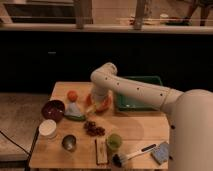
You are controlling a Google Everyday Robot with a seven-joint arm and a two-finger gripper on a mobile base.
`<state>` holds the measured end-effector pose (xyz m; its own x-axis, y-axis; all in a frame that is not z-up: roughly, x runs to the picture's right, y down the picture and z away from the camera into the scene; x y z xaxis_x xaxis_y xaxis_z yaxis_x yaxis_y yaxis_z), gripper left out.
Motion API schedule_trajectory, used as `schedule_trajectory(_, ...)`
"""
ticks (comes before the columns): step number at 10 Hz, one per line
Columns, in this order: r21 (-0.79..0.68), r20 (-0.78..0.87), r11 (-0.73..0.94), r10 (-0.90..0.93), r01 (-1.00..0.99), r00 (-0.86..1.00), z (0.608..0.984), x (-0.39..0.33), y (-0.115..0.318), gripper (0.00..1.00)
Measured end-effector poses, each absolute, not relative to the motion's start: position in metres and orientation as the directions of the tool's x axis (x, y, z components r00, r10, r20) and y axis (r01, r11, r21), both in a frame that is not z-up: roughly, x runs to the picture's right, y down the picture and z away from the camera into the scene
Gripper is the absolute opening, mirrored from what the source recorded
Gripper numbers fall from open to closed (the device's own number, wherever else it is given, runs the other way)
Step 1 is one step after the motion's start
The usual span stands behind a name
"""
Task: Place banana in red bowl
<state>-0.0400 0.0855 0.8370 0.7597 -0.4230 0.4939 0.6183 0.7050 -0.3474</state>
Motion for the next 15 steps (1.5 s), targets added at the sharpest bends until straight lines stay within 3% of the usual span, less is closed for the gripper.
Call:
schedule_trajectory(9, -0.326, 0.472, 0.715, -0.443, 0.618, 0.762, 0.856, -0.036, 0.058, 0.01)
schedule_trajectory(12, -0.328, 0.451, 0.729, -0.438, 0.601, 0.778, 0.858, -0.028, 0.053, 0.26)
schedule_trajectory(15, -0.318, 0.428, 0.754, -0.426, 0.575, 0.797, 0.859, -0.02, 0.043, 0.58)
